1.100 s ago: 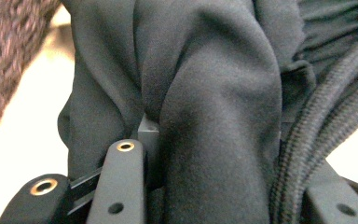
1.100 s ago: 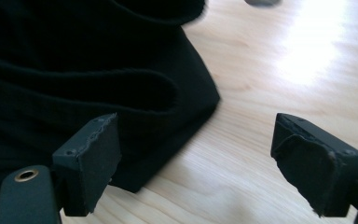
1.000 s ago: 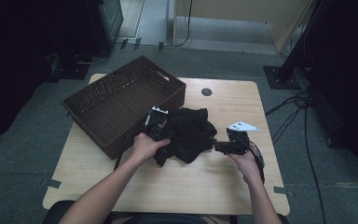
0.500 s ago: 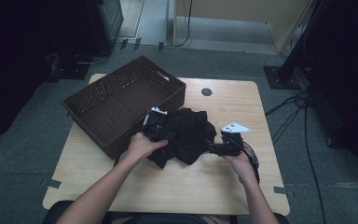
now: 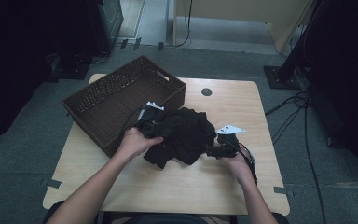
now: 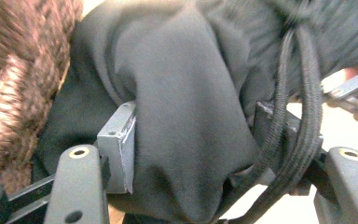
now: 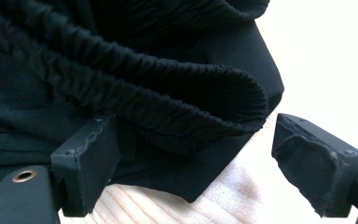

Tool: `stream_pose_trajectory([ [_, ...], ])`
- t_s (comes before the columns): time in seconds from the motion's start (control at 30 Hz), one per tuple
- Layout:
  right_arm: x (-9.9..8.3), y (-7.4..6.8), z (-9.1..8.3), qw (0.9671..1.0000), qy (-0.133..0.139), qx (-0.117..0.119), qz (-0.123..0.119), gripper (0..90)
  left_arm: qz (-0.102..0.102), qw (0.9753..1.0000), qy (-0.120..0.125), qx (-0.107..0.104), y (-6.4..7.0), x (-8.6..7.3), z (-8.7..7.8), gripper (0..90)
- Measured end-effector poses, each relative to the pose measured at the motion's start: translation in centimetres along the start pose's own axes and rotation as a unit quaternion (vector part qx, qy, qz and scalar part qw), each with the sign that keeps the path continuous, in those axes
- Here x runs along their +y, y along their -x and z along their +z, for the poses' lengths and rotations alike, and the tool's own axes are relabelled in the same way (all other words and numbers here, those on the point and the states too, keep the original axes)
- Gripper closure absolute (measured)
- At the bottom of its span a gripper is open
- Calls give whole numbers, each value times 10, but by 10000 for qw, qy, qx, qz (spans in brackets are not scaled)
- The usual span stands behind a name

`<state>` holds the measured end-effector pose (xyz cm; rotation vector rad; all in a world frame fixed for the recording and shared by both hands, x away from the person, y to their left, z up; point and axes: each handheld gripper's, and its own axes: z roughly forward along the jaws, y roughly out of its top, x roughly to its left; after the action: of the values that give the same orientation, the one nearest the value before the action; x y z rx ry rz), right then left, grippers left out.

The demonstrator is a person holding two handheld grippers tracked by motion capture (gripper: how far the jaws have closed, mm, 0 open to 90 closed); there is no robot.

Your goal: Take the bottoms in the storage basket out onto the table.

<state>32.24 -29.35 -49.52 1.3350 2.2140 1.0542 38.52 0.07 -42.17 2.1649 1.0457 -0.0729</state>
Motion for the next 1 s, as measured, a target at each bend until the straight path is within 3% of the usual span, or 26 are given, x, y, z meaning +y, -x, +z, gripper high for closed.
stream_pose_trajectory([
  [0.37,-1,0,3,10000,-85,26,30,142,233,9996,-17,137,-9,17,-39,383],
  [0.53,-2,-1,3,10000,-92,20,29,142,211,9994,171,198,-18,23,-54,388],
  [0.7,-2,-1,4,9999,-108,18,15,140,147,9993,216,266,-30,24,-59,387],
  [1.0,-1,0,7,9999,-136,50,44,139,92,9989,122,432,-49,23,-54,418],
])
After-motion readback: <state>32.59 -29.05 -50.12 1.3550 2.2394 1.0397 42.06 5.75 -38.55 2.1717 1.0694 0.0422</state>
